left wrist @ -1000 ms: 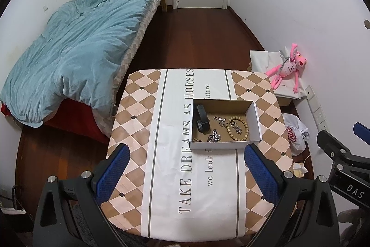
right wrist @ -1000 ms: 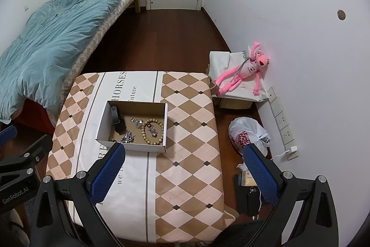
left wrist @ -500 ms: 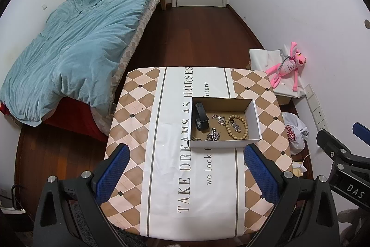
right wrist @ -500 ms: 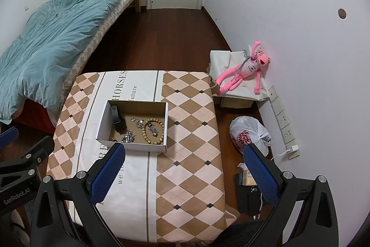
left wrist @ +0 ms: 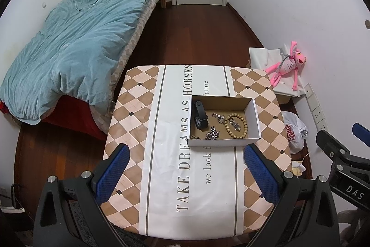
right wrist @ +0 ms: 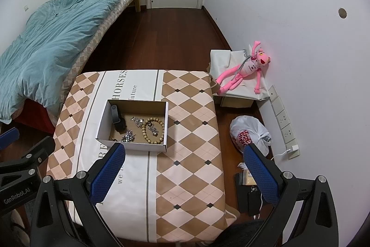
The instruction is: Organize jewelry
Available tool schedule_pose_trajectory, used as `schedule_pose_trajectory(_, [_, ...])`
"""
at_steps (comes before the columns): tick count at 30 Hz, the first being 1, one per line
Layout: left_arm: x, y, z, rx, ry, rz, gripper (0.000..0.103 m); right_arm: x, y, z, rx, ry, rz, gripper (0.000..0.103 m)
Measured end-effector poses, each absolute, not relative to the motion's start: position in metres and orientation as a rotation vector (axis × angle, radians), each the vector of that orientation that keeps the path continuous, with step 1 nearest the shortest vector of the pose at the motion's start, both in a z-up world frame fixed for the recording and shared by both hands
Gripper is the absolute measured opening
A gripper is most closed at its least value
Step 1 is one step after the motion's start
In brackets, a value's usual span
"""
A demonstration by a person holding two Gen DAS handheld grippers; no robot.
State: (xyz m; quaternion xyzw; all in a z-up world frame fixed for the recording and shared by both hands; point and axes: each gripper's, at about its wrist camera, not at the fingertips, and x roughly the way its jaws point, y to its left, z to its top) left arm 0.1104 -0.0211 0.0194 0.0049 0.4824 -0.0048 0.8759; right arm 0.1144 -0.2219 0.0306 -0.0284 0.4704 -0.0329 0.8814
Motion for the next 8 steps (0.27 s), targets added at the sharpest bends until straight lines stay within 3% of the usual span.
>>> schedule_pose_trajectory(8, [0.11, -0.0217, 0.0194, 0.013, 1.001, -0.009, 0.101, 0.1141, -0.222, 0.031, -0.06, 0.98, -0.069, 0.103])
